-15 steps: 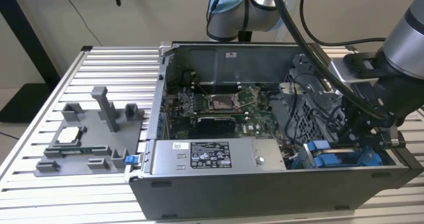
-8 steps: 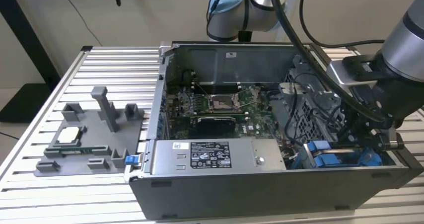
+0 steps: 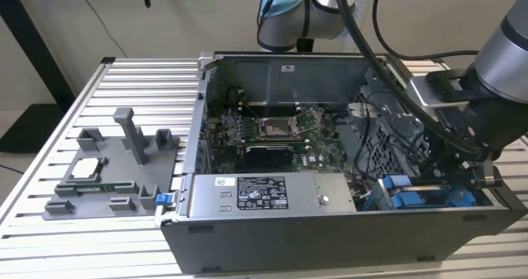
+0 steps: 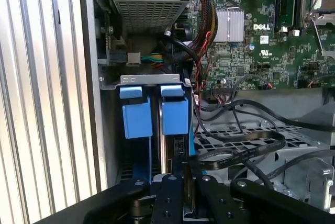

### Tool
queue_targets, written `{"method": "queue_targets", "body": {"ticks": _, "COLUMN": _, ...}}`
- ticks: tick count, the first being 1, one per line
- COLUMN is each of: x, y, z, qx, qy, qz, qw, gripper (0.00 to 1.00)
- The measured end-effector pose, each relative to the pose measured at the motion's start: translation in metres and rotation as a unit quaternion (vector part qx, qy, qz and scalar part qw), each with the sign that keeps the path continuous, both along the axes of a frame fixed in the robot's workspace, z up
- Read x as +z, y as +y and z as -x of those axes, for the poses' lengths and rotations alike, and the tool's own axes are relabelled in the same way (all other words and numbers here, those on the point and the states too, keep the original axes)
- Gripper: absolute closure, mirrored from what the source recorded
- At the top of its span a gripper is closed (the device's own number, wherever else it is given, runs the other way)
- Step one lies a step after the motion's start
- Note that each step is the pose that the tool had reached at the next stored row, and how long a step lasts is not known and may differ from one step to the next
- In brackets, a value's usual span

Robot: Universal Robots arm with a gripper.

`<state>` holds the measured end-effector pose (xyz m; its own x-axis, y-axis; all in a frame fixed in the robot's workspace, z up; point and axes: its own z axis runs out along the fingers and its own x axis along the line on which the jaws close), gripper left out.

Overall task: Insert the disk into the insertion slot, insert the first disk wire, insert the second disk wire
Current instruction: 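Insert the second disk wire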

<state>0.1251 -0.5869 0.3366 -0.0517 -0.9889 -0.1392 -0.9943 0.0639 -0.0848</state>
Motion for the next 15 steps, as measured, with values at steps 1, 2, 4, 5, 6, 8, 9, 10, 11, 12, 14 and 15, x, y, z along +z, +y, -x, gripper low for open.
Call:
{"method": "queue_targets", "body": {"ticks": 1, "x": -0.0013, "y": 0.0, "z": 0.0, "qx": 0.0, "qy": 0.0, "qz": 0.0004, "qw": 1.0, "gripper": 1.0}}
{"method": "queue_targets", "body": {"ticks": 2, "x": -0.0027, "y": 0.0, "z": 0.0, "qx": 0.0, "qy": 0.0, "qz": 0.0006, "qw": 1.0, "gripper": 1.0}}
{"method": "queue_targets", "body": {"ticks": 4, "x": -0.006, "y": 0.0, "z": 0.0, "qx": 0.0, "qy": 0.0, "qz": 0.0004, "qw": 1.0, "gripper": 1.0}}
{"method": "queue_targets", "body": {"ticks": 5, "x": -0.007, "y": 0.0001, "z": 0.0, "qx": 0.0, "qy": 0.0, "qz": 0.0002, "qw": 1.0, "gripper": 1.0}}
{"method": "queue_targets", "body": {"ticks": 6, "x": -0.0075, "y": 0.0003, "z": 0.0, "qx": 0.0, "qy": 0.0002, "qz": -0.0006, "qw": 1.0, "gripper": 0.0}}
{"method": "queue_targets", "body": {"ticks": 8, "x": -0.0071, "y": 0.0002, "z": 0.0, "qx": 0.0, "qy": 0.0, "qz": -0.0015, "qw": 1.0, "gripper": 0.0}}
{"method": "queue_targets", "body": {"ticks": 9, "x": -0.0052, "y": 0.0, "z": 0.0, "qx": 0.0, "qy": -0.0001, "qz": -0.0037, "qw": 1.0, "gripper": 0.0}}
{"method": "queue_targets", "body": {"ticks": 10, "x": -0.0026, "y": -0.0001, "z": 0.0, "qx": 0.0, "qy": -0.0001, "qz": -0.0053, "qw": 1.0, "gripper": 0.0}}
{"method": "queue_targets", "body": {"ticks": 11, "x": 0.0014, "y": -0.0001, "z": 0.0, "qx": 0.0, "qy": -0.0001, "qz": -0.0056, "qw": 1.0, "gripper": 0.0}}
{"method": "queue_targets", "body": {"ticks": 12, "x": 0.0055, "y": 0.0, "z": 0.0, "qx": 0.0, "qy": 0.0, "qz": -0.0057, "qw": 1.0, "gripper": 0.0}}
{"method": "queue_targets", "body": {"ticks": 14, "x": 0.0127, "y": 0.0, "z": 0.0, "qx": 0.0, "qy": 0.0, "qz": -0.0069, "qw": 1.0, "gripper": 0.0}}
{"method": "queue_targets", "body": {"ticks": 15, "x": 0.0165, "y": 0.0, "z": 0.0, "qx": 0.0, "qy": 0.0, "qz": -0.0073, "qw": 1.0, "gripper": 0.0}}
